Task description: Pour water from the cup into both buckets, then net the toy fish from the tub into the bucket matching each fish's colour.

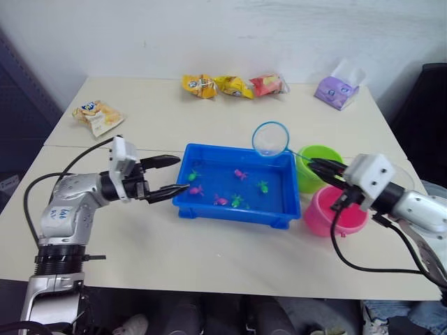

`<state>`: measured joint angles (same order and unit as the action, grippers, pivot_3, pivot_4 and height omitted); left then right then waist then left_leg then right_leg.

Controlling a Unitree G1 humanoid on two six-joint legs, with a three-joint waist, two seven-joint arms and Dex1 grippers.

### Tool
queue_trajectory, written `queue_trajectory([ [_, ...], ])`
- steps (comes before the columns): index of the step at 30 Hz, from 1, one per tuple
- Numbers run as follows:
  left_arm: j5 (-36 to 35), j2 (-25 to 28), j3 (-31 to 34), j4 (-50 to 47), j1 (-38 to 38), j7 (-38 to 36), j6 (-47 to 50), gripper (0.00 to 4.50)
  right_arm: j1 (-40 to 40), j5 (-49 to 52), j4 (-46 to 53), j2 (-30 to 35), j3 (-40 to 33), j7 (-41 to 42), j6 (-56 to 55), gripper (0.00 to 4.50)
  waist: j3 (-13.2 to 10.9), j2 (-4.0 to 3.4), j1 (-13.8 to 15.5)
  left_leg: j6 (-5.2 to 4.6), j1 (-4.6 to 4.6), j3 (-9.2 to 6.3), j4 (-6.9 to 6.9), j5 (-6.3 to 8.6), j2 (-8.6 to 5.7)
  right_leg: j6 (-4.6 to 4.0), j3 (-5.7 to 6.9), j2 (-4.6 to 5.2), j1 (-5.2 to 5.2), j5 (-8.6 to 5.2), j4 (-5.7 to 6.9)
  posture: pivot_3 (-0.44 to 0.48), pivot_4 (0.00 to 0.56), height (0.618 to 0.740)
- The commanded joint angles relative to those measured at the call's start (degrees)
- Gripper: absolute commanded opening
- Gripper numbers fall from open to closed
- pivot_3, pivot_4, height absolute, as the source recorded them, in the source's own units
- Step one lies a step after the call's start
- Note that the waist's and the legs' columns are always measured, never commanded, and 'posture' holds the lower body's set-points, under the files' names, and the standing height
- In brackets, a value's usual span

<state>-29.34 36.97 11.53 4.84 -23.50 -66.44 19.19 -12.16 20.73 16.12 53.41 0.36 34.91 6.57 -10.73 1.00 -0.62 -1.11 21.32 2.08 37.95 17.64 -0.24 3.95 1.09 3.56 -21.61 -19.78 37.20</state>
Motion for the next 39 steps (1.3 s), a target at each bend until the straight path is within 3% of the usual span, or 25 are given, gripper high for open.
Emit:
queue_trajectory([
  [1,-1.29,0.78,3.40,-2.59,2.37,1.74,-1.49,4.44,-3.88,-3.75,-1.63,-0.68,1.96,1.89,3.71,0.00,0.00,0.00,0.45,0.00,0.02,0.00,0.00,0.01,0.00,0.00,0.01,0.00,0.00,0.00,-0.06,0.000,0.150,0.740],
  [23,-1.35,-0.45,1.39,-5.77,3.28,3.92,-1.05,4.44,-16.12,-32.10,-10.08,-7.07,15.15,-0.45,13.61,0.00,0.00,0.00,-1.00,0.06,0.11,0.01,-0.06,0.06,0.00,0.01,0.05,-0.01,-0.07,0.01,-0.14,0.000,0.150,0.740],
  [31,-1.05,-0.94,0.86,-5.21,3.14,3.66,-1.75,4.44,-18.43,-30.21,-6.51,-13.52,16.42,5.75,19.67,0.00,0.00,0.00,-0.98,0.07,0.11,0.01,-0.09,0.05,0.01,0.01,0.04,-0.02,-0.12,0.01,-0.11,0.000,0.150,0.740],
  [39,-1.18,-1.08,0.80,-5.45,3.79,3.58,-1.90,4.44,-18.29,-22.54,-0.98,-17.68,12.29,9.81,30.08,0.00,0.00,0.00,-0.97,0.08,0.13,0.01,-0.12,0.06,0.00,0.01,0.05,-0.01,-0.14,0.01,-0.15,0.000,0.150,0.740],
])
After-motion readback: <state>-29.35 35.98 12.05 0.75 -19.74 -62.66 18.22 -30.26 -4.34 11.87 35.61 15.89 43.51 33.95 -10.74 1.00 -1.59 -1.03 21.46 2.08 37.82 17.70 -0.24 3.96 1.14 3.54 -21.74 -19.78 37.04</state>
